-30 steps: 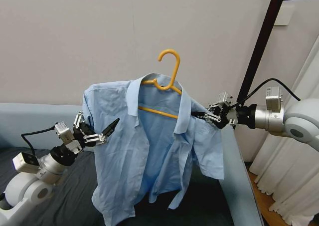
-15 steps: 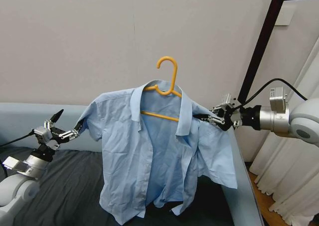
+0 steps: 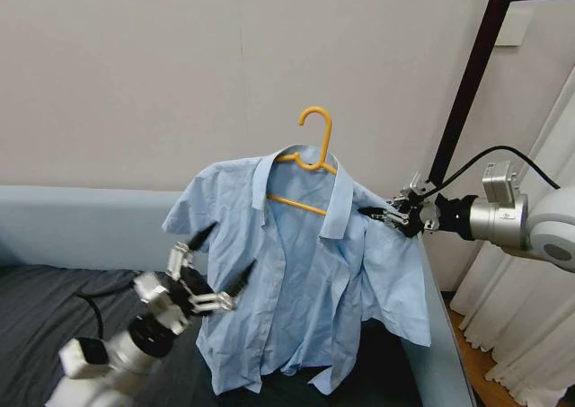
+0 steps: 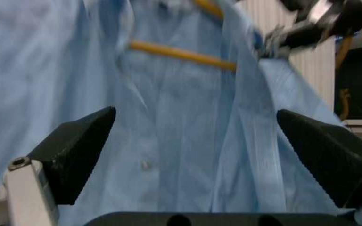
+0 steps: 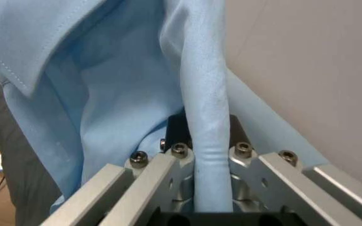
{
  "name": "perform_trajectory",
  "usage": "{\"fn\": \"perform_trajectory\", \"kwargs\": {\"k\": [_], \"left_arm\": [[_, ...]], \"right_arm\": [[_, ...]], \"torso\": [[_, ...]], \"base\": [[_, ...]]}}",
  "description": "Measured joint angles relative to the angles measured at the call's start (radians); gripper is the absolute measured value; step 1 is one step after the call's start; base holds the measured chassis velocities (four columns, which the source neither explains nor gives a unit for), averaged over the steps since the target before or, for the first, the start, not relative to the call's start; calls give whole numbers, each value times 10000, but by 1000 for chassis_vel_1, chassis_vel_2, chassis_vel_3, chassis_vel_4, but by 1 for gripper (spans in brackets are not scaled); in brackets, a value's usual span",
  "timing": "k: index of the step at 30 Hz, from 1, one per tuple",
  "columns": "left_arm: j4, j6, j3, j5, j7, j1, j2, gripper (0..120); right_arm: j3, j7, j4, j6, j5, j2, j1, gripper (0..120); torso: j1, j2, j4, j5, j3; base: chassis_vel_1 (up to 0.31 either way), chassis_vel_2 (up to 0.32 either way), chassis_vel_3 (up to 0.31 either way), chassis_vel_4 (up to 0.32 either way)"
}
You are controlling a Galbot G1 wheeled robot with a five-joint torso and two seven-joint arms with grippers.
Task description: Pick up the clothes from the sofa and hang them on the clothes hanger.
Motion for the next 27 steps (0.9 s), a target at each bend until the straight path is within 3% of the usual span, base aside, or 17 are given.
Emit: {"fn": "perform_trajectory", "kwargs": {"k": [1,3,6,13,21,27], "left_arm": [[0,0,0,0,0,0,0,100],[301,305,984,149,-635,-534,-98,100],[654,394,1886,-92,-757,-1386,-142,100],[922,374,2747,-460,-624,-2560,-189,100],[1328,526,3845,-895,-668,-4067,-667,100],[1750,570,4385,-1080,-885,-4709,-1037,88]], "right_arm": [[0,0,0,0,0,0,0,2],[12,5,93,-62,-58,-33,30,2],[11,-116,102,-52,-627,-23,-151,2],[-197,-10,-63,5,-1179,190,-398,2],[-407,10,-353,18,-1357,478,-366,2],[-477,-52,-497,47,-1432,603,-362,2]], "torso": [[0,0,0,0,0],[0,0,0,3,0],[0,0,-2,5,0],[0,-1,1,7,1],[0,-1,0,5,1],[1,-1,-1,5,1]], "base": [[0,0,0,0],[0,0,0,0],[0,0,0,0],[0,0,0,0],[0,0,0,0],[0,0,0,0]]}}
